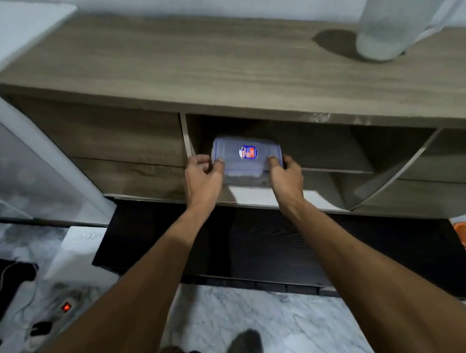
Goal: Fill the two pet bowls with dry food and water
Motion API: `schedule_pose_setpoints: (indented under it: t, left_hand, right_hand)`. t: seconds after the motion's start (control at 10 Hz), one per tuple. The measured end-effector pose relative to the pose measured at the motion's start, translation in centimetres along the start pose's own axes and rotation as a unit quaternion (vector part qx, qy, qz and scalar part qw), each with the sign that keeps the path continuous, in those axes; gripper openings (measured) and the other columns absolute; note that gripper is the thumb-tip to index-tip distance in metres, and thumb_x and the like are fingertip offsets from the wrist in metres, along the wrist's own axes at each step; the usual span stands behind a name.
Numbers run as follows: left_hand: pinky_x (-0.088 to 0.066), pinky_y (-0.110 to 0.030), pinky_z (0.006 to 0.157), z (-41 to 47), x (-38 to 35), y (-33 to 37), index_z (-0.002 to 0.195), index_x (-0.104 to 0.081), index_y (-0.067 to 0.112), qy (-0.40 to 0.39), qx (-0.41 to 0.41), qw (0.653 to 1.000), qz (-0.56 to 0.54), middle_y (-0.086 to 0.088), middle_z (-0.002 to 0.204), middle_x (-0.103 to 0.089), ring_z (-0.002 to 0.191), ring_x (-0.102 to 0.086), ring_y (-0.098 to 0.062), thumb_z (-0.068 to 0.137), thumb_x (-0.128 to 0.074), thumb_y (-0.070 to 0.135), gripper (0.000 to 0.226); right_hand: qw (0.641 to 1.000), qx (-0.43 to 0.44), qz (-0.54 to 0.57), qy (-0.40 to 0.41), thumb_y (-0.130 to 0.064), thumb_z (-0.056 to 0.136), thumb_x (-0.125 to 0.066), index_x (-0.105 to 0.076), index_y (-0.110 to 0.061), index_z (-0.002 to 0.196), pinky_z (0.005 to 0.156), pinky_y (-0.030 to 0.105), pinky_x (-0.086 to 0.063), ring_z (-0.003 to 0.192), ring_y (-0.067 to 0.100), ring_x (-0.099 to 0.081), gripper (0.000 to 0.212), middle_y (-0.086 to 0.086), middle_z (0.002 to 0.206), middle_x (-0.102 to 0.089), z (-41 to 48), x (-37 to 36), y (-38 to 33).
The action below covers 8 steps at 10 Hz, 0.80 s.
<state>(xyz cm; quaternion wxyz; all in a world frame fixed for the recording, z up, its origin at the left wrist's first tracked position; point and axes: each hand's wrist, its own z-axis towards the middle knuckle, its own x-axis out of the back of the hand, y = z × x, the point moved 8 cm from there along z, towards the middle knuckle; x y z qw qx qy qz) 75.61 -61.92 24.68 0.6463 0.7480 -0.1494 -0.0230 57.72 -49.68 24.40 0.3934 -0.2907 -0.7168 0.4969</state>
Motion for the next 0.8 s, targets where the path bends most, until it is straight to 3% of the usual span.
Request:
schedule_pose_setpoints:
  t: [0.1,0.2,0.3,0.4,0.5,0.7,0.8]
  left_hand:
    - [-0.058,-0.048,0.083,3.1,-0.7,-1.6,0.091,-0.054,0.027,0.020,-0.019,1.000,-0.006,-0.013,0.101,-0.070,0.091,-0.069,-0.027,0.072,-0.068,0.043,0.029]
    - [-0.054,-0.042,0.092,5.2,-2.1,-2.0,0.117,-0.055,0.011,-0.002,-0.037,0.999,-0.001,-0.016,0.113,-0.067,0.105,-0.065,-0.030,0.086,-0.067,0.031,0.038]
    - [-0.040,-0.028,0.104,6.8,-3.1,-1.8,0.144,-0.038,0.003,-0.014,-0.041,0.999,0.025,-0.016,0.139,-0.053,0.128,-0.052,-0.026,0.093,-0.060,0.027,0.060]
    - [-0.037,-0.023,0.086,7.9,-3.8,-2.0,0.136,-0.045,0.001,-0.015,-0.024,0.997,0.078,-0.013,0.124,-0.057,0.113,-0.054,-0.024,0.097,-0.052,0.025,0.046]
    - [-0.036,-0.027,0.074,8.8,-3.8,-2.0,0.113,-0.053,0.002,0.004,-0.028,0.993,0.112,-0.015,0.105,-0.058,0.095,-0.055,-0.026,0.098,-0.049,0.023,0.027]
    - [-0.037,-0.028,0.078,9.2,-3.9,-2.0,0.116,-0.053,0.000,-0.014,-0.003,0.992,0.125,-0.014,0.106,-0.055,0.099,-0.053,-0.027,0.099,-0.047,0.021,0.028]
    - [-0.038,-0.027,0.089,8.6,-3.3,-1.9,0.129,-0.050,0.002,-0.044,0.033,0.991,0.125,-0.013,0.121,-0.057,0.109,-0.052,-0.026,0.099,-0.049,0.027,0.039]
  right_hand:
    - [1.000,0.023,-0.012,0.007,-0.031,0.094,-0.056,-0.065,-0.011,0.107,0.080,0.028,-0.041,0.095,0.027,-0.059,0.026,0.009,0.101,-0.067,3.3,-2.0,0.6]
    - [1.000,0.017,-0.013,0.017,-0.036,0.095,-0.054,-0.060,-0.008,0.124,0.085,0.026,-0.039,0.112,0.029,-0.058,0.040,0.013,0.121,-0.064,6.0,-3.6,1.1]
    - [0.999,0.022,-0.017,0.017,-0.033,0.096,-0.054,-0.060,-0.009,0.127,0.088,0.023,-0.040,0.115,0.029,-0.058,0.039,0.014,0.125,-0.063,7.8,-4.5,1.3]
    - [0.999,0.035,-0.032,0.012,-0.036,0.097,-0.053,-0.059,-0.012,0.131,0.104,0.032,-0.042,0.123,0.032,-0.053,0.042,0.013,0.132,-0.060,8.9,-5.7,1.4]
    - [0.992,0.070,-0.102,0.011,-0.040,0.101,-0.046,-0.061,-0.010,0.128,0.101,0.035,-0.044,0.120,0.032,-0.056,0.043,0.015,0.129,-0.061,9.9,-6.8,0.5]
    - [0.979,0.080,-0.190,0.005,-0.041,0.104,-0.036,-0.061,-0.007,0.126,0.085,0.030,-0.040,0.113,0.033,-0.058,0.047,0.018,0.125,-0.062,10.4,-7.6,-0.3]
    - [0.989,0.036,-0.145,-0.007,-0.041,0.103,-0.038,-0.056,-0.012,0.133,0.100,0.033,-0.042,0.123,0.032,-0.054,0.046,0.014,0.134,-0.059,9.9,-6.6,0.0]
